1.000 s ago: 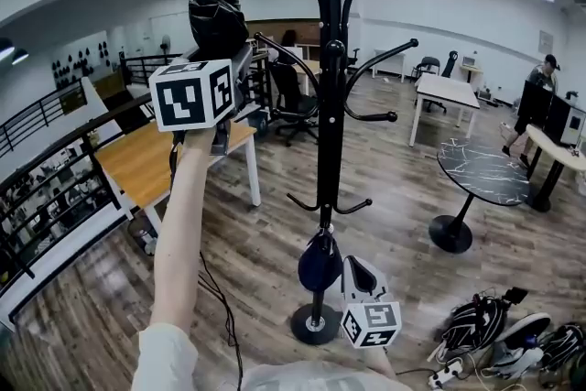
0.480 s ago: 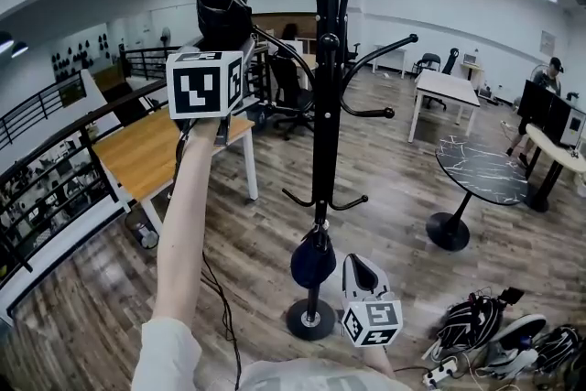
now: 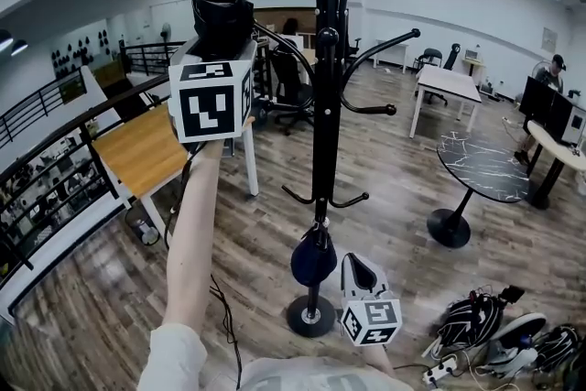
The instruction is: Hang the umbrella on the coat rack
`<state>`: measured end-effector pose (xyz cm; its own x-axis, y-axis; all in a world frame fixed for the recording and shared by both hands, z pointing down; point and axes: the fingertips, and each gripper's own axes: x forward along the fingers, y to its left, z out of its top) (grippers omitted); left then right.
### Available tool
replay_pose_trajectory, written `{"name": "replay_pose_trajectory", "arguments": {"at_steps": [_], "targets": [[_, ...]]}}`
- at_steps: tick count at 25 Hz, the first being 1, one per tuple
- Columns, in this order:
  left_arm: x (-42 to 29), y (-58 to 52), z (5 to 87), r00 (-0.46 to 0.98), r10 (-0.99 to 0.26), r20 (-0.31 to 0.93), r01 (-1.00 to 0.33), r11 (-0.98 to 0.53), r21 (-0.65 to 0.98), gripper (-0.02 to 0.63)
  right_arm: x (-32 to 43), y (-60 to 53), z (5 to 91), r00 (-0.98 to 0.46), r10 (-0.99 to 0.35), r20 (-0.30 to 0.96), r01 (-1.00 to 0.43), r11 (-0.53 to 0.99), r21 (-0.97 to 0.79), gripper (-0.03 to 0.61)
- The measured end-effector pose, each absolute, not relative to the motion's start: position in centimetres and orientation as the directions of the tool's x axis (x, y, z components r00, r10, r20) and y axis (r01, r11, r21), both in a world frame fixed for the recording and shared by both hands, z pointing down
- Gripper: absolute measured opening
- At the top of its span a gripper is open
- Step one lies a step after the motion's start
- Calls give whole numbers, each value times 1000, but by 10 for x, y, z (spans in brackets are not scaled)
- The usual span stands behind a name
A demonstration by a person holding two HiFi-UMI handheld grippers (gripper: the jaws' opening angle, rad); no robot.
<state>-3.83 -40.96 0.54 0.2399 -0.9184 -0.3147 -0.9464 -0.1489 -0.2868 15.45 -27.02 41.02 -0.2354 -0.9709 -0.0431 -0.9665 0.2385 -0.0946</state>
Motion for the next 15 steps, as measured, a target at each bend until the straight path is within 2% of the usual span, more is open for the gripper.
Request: {"name": "replay_pose_trajectory", "arguments": {"at_steps": [8,15], "targets": [[-28,-409,5,214,-918,-333,-957,-128,-260,308,137,-292,393,-269,-962,-40,-962,270,-32,31],[-49,-412,-1,32,-928,-370,-904,130,-406,308,114,-320,370,-307,-950,-51,-952,306,27,31]]}}
